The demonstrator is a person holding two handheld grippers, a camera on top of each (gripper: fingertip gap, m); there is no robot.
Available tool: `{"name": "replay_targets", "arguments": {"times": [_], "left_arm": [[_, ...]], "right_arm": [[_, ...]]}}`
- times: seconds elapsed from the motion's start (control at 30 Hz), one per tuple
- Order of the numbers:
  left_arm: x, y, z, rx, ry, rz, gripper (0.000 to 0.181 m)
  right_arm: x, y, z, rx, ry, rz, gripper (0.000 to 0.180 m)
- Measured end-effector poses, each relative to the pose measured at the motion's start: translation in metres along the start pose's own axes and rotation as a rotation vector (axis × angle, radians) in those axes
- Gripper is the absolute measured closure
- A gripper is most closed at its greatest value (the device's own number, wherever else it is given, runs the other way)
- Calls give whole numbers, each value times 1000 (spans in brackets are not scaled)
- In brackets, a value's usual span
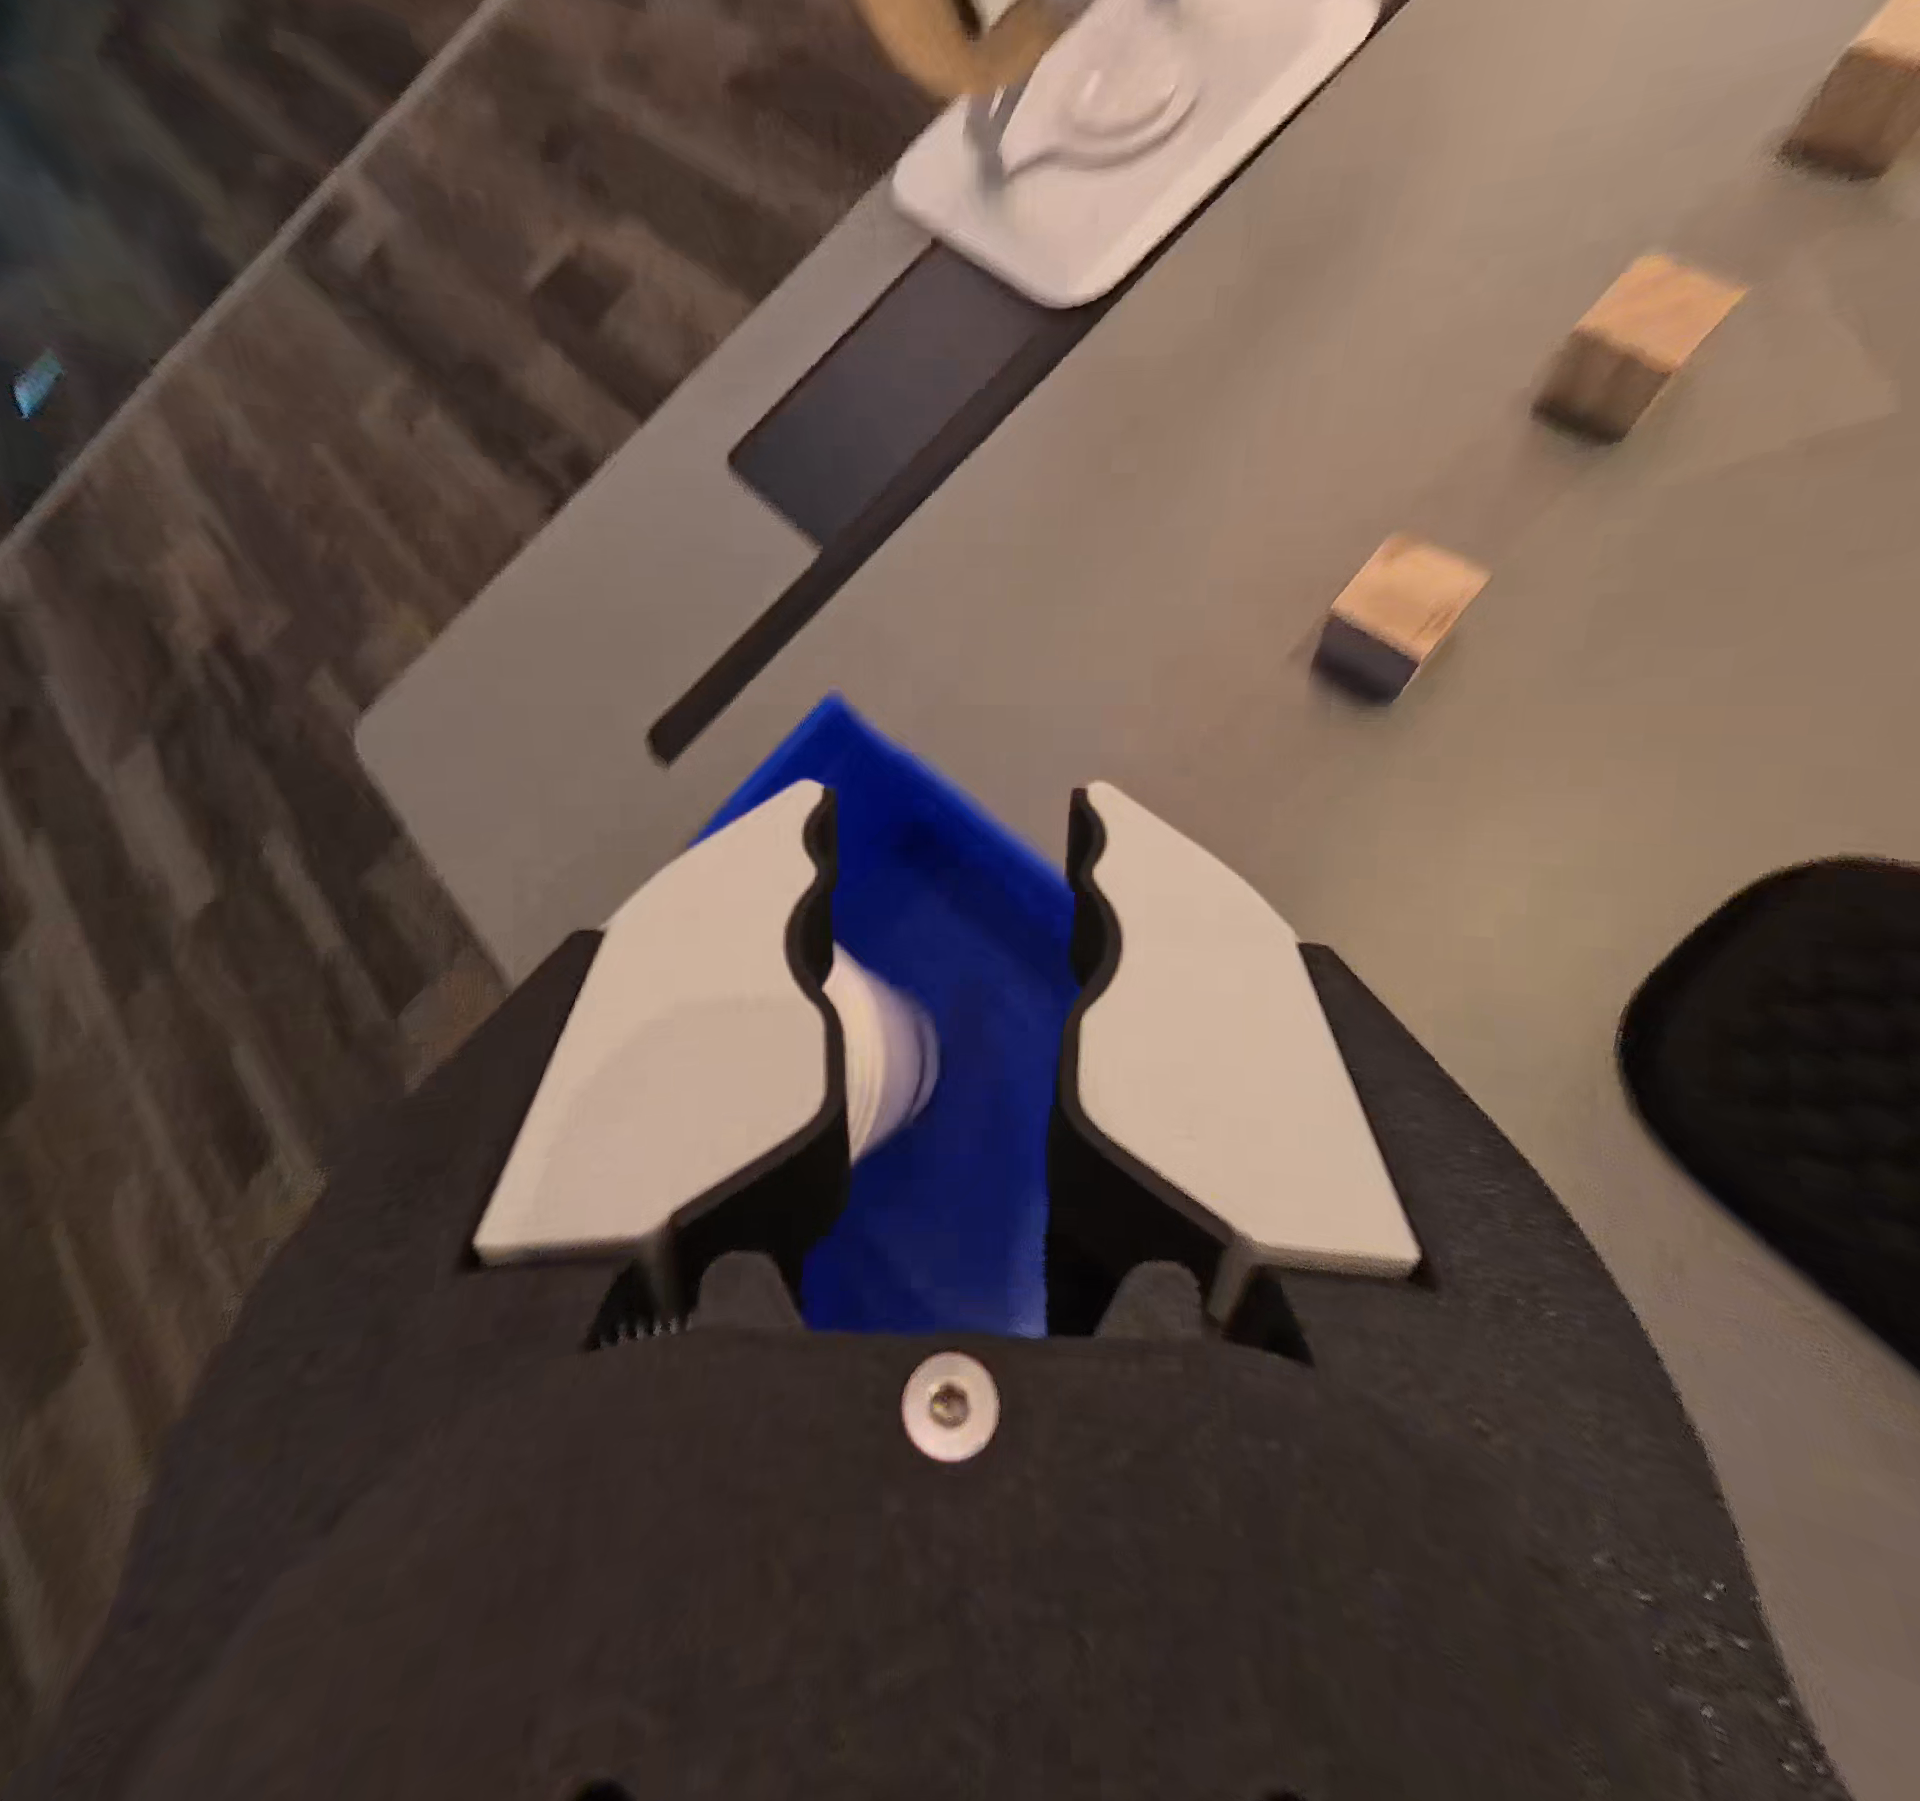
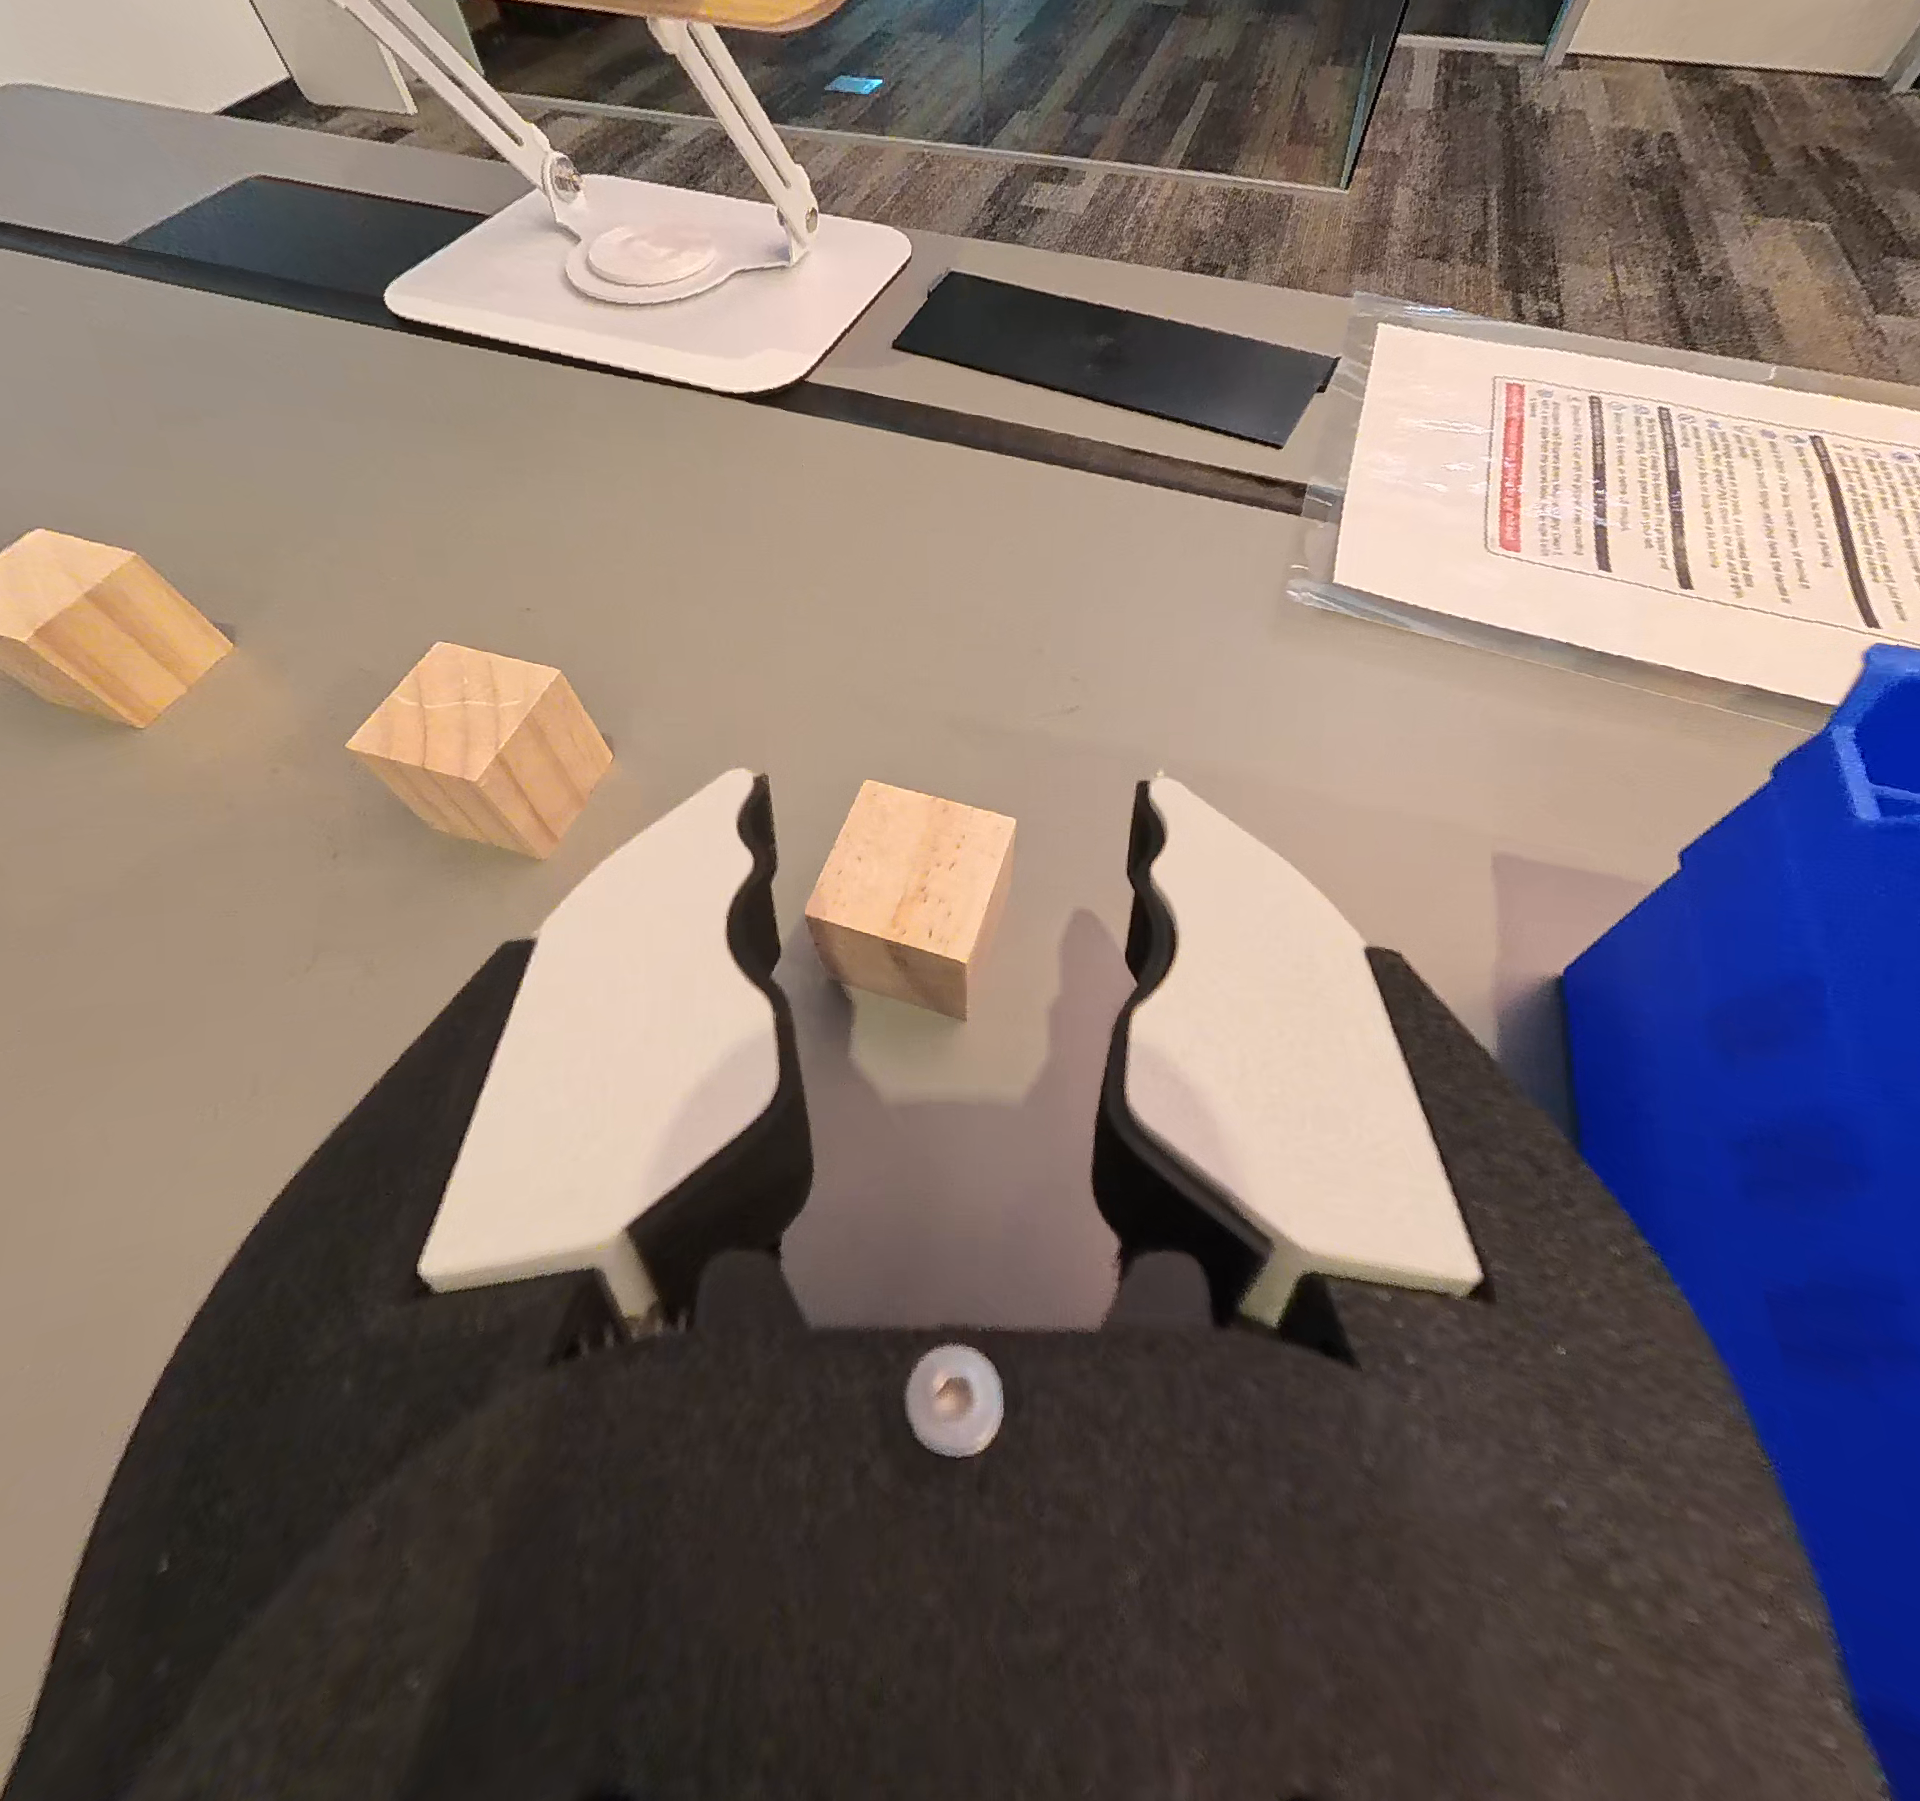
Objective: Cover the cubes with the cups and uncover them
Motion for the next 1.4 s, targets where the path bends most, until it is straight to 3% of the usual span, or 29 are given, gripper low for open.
{"name": "replay_targets", "arguments": {"times": [0.17, 0.4, 1.03, 1.4], "left_arm": [[-19, -11, -48, -182, -37, 64, 142], [-31, 10, -78, -331, -80, 74, 143], [-35, 31, -81, -341, -132, 31, 171], [-32, 31, -79, -329, -154, 6, 178]], "right_arm": [[0, 1, -1, -9, 0, 2, 115], [0, 0, -3, -18, -8, 2, 115], [-5, 3, -6, -55, -56, 12, 116], [-8, 5, -9, -75, -84, 12, 116]]}}
Point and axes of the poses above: each gripper's, where its closed fingertips meet, y out along the fingers, z out of its top, x = y × z across the jaws, the point moved 3 cm from there along -y, back along the fingers, and after that the axes turned 10 degrees about -z, right-handed, at the moved point
